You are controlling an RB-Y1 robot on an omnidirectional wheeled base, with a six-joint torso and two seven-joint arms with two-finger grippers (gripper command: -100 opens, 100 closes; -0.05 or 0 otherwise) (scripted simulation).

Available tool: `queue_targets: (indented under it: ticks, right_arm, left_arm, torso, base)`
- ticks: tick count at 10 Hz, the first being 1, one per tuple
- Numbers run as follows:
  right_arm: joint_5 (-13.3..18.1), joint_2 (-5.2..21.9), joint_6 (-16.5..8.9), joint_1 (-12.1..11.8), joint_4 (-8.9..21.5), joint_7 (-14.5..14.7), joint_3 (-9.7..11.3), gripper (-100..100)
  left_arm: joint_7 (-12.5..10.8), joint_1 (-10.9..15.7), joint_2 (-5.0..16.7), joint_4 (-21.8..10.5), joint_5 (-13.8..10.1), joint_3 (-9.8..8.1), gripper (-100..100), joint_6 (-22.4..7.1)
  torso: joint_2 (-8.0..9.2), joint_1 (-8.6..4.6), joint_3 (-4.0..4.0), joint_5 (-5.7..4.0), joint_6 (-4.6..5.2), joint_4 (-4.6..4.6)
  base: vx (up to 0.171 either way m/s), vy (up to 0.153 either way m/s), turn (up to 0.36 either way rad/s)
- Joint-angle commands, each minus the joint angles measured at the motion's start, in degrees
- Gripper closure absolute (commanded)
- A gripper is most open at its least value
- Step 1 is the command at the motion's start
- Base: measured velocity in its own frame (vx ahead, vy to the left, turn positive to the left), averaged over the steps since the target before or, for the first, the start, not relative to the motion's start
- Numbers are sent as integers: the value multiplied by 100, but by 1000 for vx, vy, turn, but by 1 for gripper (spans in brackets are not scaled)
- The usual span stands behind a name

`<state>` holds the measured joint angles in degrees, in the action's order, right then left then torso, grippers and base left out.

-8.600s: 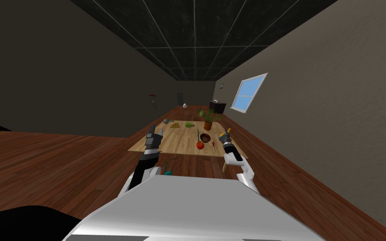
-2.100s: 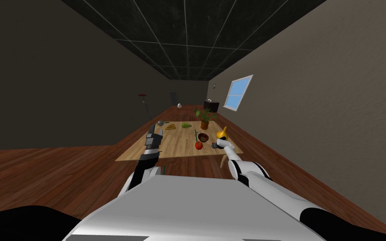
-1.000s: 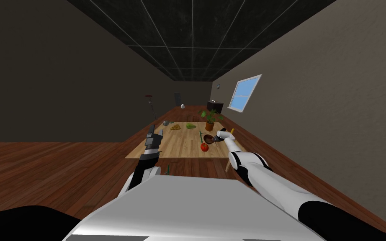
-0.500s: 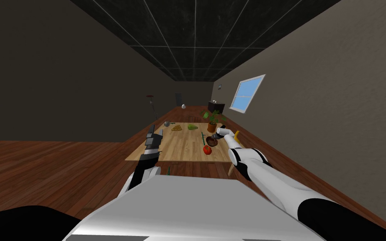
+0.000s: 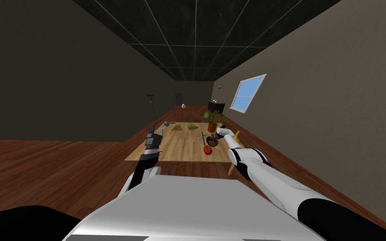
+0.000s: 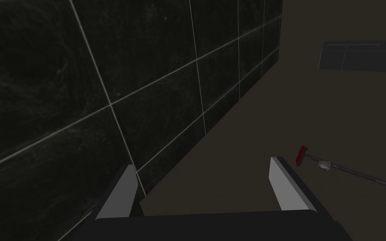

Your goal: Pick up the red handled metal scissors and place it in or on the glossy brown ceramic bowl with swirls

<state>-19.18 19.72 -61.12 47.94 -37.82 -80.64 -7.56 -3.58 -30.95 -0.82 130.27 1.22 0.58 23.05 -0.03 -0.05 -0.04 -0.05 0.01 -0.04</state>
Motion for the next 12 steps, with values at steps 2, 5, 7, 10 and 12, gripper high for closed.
queue_targets:
  ticks: [2,5,7,10,12]
  right_arm:
    - [-41,90,-92,43,42,257,-133,-100]
    - [-123,271,-277,129,125,680,-399,-100]
    - [-164,361,-369,173,167,983,-532,-100]
    - [-205,452,-461,216,208,1285,-664,-100]
    - [-246,542,-554,259,250,1542,-797,-100]
  left_arm:
    - [0,0,0,0,0,0,0,0]
    - [0,-1,-1,0,0,1,0,0]
    - [0,0,-1,0,0,1,0,0]
    - [0,-1,-1,0,0,0,0,0]
    - [0,-1,-1,0,0,1,0,0]
  torso:
    - [0,0,0,0,0,0]
    - [-21,43,-12,11,-3,-5]
    - [-17,33,-10,8,-2,-4]
    - [-18,31,-10,7,1,-3]
    - [-15,37,-9,9,0,-4]
  base:
    - [18,35,-71]
    - [59,124,-130]
    - [39,95,-93]
    - [41,86,-91]
    - [24,105,-98]
